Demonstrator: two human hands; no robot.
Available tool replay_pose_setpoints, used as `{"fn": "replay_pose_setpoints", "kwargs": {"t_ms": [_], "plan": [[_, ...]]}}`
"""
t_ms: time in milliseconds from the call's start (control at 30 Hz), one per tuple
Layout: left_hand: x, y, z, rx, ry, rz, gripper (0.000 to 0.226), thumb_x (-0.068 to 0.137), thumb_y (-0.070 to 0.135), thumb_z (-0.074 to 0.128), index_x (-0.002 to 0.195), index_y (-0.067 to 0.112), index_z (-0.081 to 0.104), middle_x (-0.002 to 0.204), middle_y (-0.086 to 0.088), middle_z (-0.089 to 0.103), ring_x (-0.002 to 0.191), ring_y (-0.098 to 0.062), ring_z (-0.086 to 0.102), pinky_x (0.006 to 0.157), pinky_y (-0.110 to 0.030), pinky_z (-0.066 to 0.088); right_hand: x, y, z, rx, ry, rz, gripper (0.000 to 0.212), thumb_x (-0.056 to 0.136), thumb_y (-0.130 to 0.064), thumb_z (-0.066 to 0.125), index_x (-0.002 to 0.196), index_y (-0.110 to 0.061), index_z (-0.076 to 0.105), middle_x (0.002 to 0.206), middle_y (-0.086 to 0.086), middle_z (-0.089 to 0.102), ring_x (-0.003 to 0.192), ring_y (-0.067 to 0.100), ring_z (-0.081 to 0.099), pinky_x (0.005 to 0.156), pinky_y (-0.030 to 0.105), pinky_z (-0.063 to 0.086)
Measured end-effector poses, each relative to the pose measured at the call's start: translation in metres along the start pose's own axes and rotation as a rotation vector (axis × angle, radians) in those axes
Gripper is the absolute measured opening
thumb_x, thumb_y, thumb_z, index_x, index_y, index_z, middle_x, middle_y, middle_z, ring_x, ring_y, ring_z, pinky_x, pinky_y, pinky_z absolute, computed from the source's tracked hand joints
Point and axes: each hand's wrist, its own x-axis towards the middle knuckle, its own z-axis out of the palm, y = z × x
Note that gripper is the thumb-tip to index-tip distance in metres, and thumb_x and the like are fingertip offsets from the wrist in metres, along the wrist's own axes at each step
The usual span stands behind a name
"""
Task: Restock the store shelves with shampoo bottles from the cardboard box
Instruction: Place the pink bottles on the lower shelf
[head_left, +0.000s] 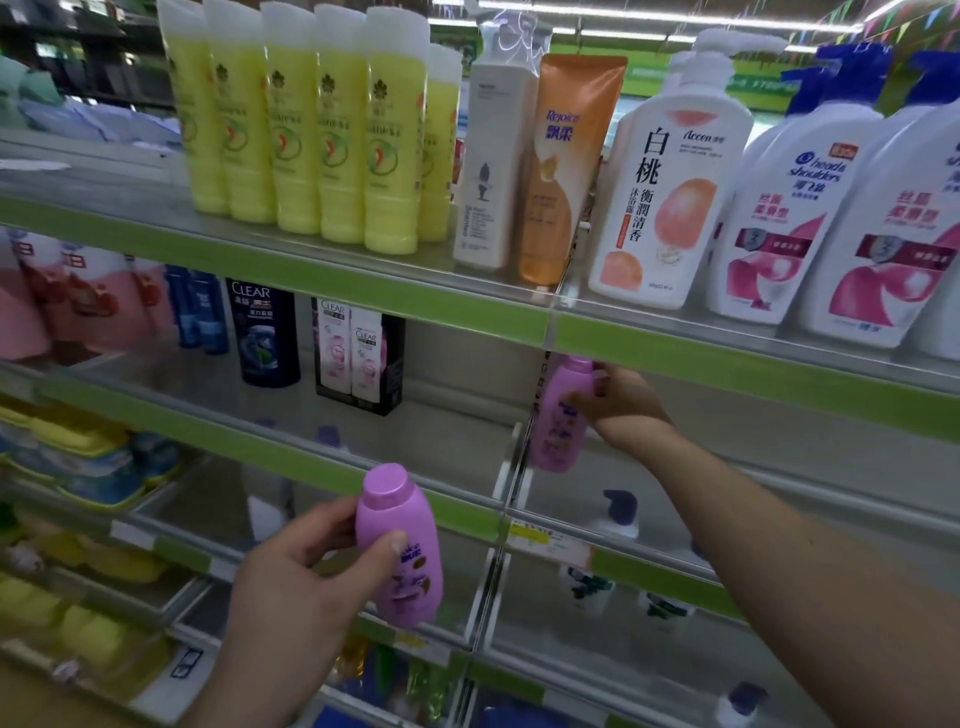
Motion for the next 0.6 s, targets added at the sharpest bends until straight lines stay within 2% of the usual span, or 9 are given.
{"fn": "replay_pose_setpoints", "kwargs": {"t_ms": [100,200,300,400,467,533,600], "plan": [[0.008,0.009,0.006,-0.013,-0.006,-0.009,0.028,0.065,0.035,0.085,0.09,0.043,0.077,0.09,0.018,0.077,0.085,0.004,0.07,0.076,-0.023,0.051,0.0,0.003,-0.003,0.031,-0.021,0.005,0.025,0.089,-0.025,0.069,0.113,-0.017,0.071,0.107,0.006,0.073,0.098,0.025,0.068,0.092,0.044,0.055],[0.014,0.019,0.015,-0.011,-0.04,0.012,0.028,0.07,0.028,0.085,0.09,0.043,0.074,0.09,0.019,0.077,0.084,0.005,0.07,0.072,-0.016,0.053,0.0,0.004,-0.004,0.019,-0.034,0.004,0.022,0.091,-0.027,0.067,0.11,-0.018,0.071,0.106,0.005,0.073,0.095,0.023,0.068,0.088,0.039,0.056],[0.02,0.027,0.024,-0.044,-0.069,0.024,0.026,0.066,0.036,0.084,0.085,0.05,0.074,0.091,0.02,0.077,0.085,0.005,0.07,0.065,-0.012,0.054,0.0,0.005,-0.006,0.007,-0.039,0.006,0.018,0.092,-0.028,0.066,0.105,-0.02,0.073,0.103,0.004,0.073,0.09,0.02,0.067,0.07,0.028,0.053],[0.025,0.032,0.032,-0.073,-0.098,0.03,0.029,0.059,0.047,0.08,0.085,0.058,0.073,0.092,0.019,0.077,0.086,0.003,0.071,0.074,-0.02,0.055,-0.001,0.005,-0.008,-0.002,-0.048,0.013,0.016,0.09,-0.034,0.068,0.104,-0.027,0.072,0.1,-0.003,0.072,0.083,0.013,0.065,0.061,0.02,0.043],[0.027,0.034,0.039,-0.078,-0.111,0.045,0.033,0.058,0.049,0.079,0.087,0.062,0.071,0.092,0.018,0.077,0.085,0.003,0.072,0.072,-0.022,0.057,-0.003,0.006,-0.011,0.006,-0.078,0.013,0.02,0.087,-0.037,0.072,0.106,-0.03,0.072,0.1,-0.005,0.072,0.084,0.011,0.065,0.066,0.02,0.047],[0.031,0.034,0.044,-0.093,-0.111,0.046,0.032,0.057,0.05,0.079,0.088,0.054,0.074,0.091,0.015,0.078,0.084,0.0,0.073,0.075,-0.028,0.06,-0.006,0.008,-0.014,0.039,-0.112,0.018,0.021,0.083,-0.036,0.077,0.102,-0.035,0.068,0.102,-0.007,0.071,0.091,0.014,0.066,0.08,0.027,0.054],[0.035,0.034,0.051,-0.114,-0.121,0.029,0.034,0.057,0.048,0.079,0.09,0.045,0.077,0.091,0.01,0.079,0.085,-0.006,0.074,0.082,-0.041,0.06,-0.019,0.01,-0.018,0.057,-0.09,0.064,0.022,0.082,-0.039,0.077,0.092,-0.041,0.058,0.093,-0.011,0.065,0.088,0.013,0.065,0.078,0.028,0.055]]}}
